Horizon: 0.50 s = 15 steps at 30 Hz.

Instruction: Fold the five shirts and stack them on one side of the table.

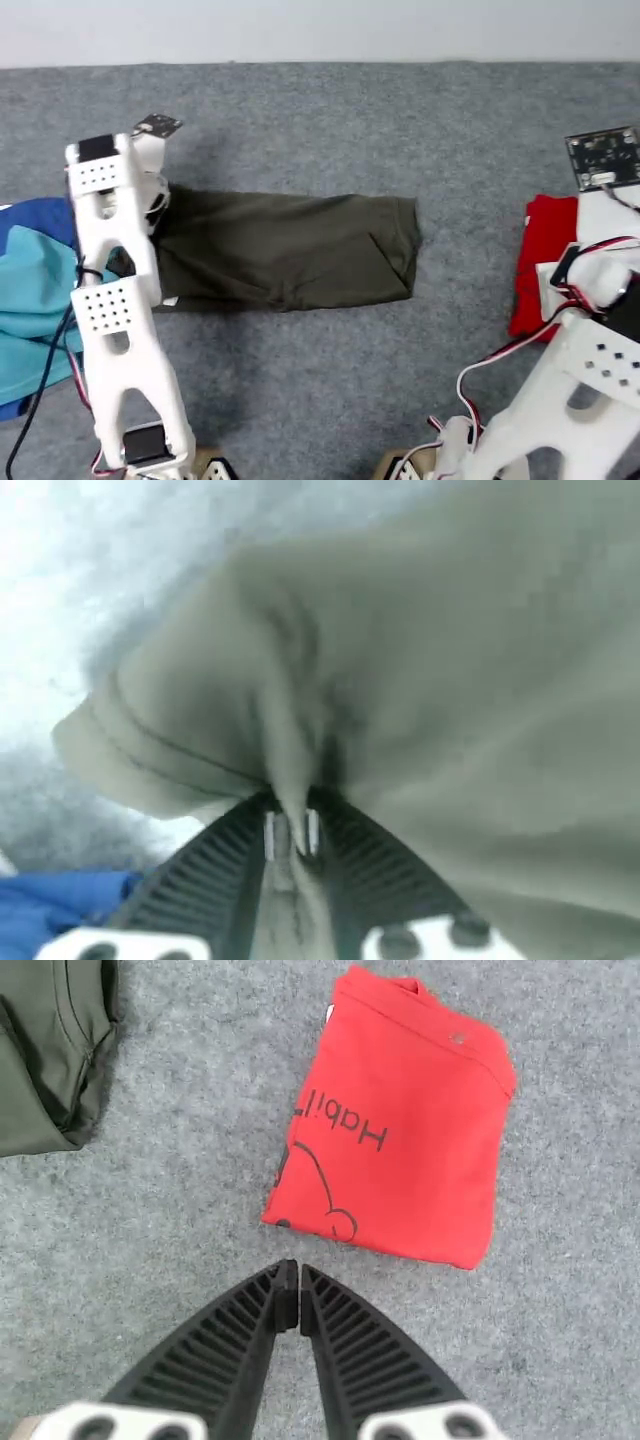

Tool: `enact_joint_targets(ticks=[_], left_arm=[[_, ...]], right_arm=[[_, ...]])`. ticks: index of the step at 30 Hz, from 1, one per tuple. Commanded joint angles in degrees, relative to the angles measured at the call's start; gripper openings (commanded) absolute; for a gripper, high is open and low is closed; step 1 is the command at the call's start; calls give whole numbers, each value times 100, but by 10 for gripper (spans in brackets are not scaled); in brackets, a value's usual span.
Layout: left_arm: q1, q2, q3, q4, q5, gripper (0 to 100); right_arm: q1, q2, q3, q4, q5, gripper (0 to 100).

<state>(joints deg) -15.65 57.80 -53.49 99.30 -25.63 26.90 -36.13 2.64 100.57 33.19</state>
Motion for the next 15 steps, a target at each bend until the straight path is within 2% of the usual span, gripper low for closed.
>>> enact_joint_targets(ticks=[1,6,15], left_arm=[[448,-1108,523,132,176,14],[1073,-2259,1508,123,185,14],[2444,-3481,2132,123,985,14]], right_arm=[[75,-163,-35,215,53,13],[66,-163,-35,215,53,13],[57,-163,-26,215,53,14]])
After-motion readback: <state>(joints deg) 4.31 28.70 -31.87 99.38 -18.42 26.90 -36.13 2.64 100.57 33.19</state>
